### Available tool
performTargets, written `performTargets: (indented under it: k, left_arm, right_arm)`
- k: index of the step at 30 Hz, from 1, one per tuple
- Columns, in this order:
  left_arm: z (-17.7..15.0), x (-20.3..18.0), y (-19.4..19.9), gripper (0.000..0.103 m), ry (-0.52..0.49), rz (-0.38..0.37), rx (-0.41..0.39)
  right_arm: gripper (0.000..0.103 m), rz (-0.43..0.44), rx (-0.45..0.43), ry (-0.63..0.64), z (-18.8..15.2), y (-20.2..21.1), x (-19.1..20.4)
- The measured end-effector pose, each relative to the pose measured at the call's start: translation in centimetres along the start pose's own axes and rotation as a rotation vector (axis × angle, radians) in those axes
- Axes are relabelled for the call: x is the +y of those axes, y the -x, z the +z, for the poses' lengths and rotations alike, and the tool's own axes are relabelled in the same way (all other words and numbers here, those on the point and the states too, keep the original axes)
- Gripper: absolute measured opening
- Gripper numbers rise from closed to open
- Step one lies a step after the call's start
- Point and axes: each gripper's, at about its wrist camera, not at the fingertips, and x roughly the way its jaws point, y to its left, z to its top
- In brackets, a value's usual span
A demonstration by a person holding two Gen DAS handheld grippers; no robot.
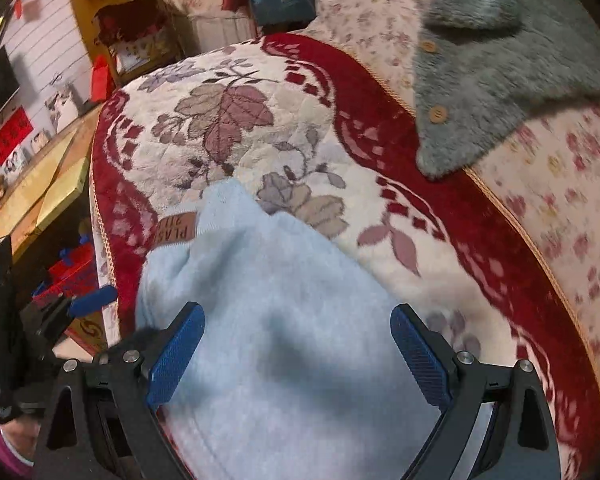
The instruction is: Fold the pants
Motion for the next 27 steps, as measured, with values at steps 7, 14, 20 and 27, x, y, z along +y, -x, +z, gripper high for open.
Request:
performTargets:
  k: [7, 14, 20, 27]
  left_arm:
    - [0.2, 0.1, -1.8, 0.093, 0.033, -0.043, 0.066]
    - [0.5, 0.3, -4.0, 0.095, 0.081, -0.028, 0.125]
    - [0.9, 0.6, -4.2, 0.079, 0.115, -0.051, 0.094]
    - [1.4, -1.6, -2.8, 0.023, 0.042, -0.179, 0.027]
  right_arm:
    - [0.096, 0.037, 0.089, 0.145, 1.8, -4.1, 0.1]
    - [0.096, 0.069, 0.149, 0.193, 2.6, -8.2, 1.0]
    - [0.093, 0.181, 0.127, 0.105, 1.9, -9.3, -0.5]
    - [0.076, 0.159, 0.102, 0.094, 2.2, -7.0, -0.1]
